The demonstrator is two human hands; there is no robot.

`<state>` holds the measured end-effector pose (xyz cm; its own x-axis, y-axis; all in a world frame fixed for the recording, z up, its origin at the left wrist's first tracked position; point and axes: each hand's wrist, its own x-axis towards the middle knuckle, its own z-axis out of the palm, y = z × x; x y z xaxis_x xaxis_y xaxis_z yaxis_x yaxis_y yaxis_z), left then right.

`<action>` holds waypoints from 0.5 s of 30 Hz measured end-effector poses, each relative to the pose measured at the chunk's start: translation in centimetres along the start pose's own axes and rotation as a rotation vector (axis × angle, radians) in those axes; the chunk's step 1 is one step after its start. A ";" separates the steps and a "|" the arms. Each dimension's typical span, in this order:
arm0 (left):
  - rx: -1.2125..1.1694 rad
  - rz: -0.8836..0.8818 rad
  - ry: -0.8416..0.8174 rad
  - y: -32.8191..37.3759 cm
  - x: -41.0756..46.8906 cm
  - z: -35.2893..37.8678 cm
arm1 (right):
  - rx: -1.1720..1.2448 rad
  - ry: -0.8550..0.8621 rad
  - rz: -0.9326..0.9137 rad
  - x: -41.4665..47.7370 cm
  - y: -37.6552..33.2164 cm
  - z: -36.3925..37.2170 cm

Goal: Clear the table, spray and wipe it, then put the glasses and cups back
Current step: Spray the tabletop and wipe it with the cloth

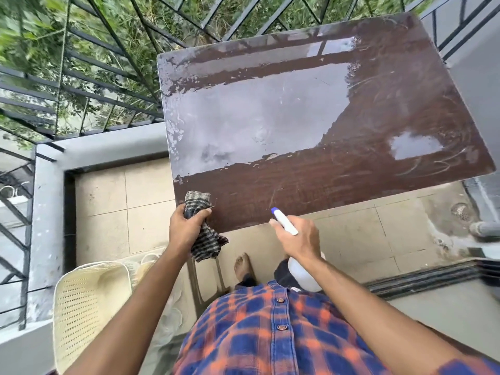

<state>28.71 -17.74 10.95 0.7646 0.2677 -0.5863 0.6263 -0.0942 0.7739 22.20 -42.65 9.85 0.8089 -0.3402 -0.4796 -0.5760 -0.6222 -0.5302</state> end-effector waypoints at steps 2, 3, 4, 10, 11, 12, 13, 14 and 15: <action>0.002 0.004 -0.008 -0.2 0.1 0.0 | 0.030 0.067 0.057 0.1 0.7 -0.8; 0.001 0.006 -0.010 -0.2 0.1 0.0 | 0.042 0.104 0.097 0.2 1.2 -1.5; 0.004 0.006 -0.013 -0.2 0.1 0.0 | 0.056 0.144 0.136 0.3 1.8 -2.2; 0.004 0.020 -0.046 -0.4 0.3 0.9 | 0.066 0.296 0.253 0.5 5.6 -5.5; -0.001 0.023 -0.050 -0.4 0.4 1.0 | 0.062 0.307 0.256 0.5 5.8 -5.6; -0.001 0.024 -0.057 -0.4 0.4 1.2 | 0.062 0.311 0.256 0.4 5.9 -5.6; 0.007 0.026 -0.059 -0.4 0.3 1.3 | 0.064 0.301 0.252 0.3 5.8 -5.6; 0.020 0.033 -0.060 -0.4 0.2 1.5 | 0.064 0.283 0.244 0.1 5.5 -5.4; 0.033 0.038 -0.059 -0.5 0.2 1.5 | 0.066 0.261 0.237 0.0 5.1 -5.1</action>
<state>28.77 -19.13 10.12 0.7946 0.2067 -0.5708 0.6010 -0.1351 0.7877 19.91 -49.45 10.71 0.6498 -0.6436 -0.4045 -0.7508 -0.4602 -0.4739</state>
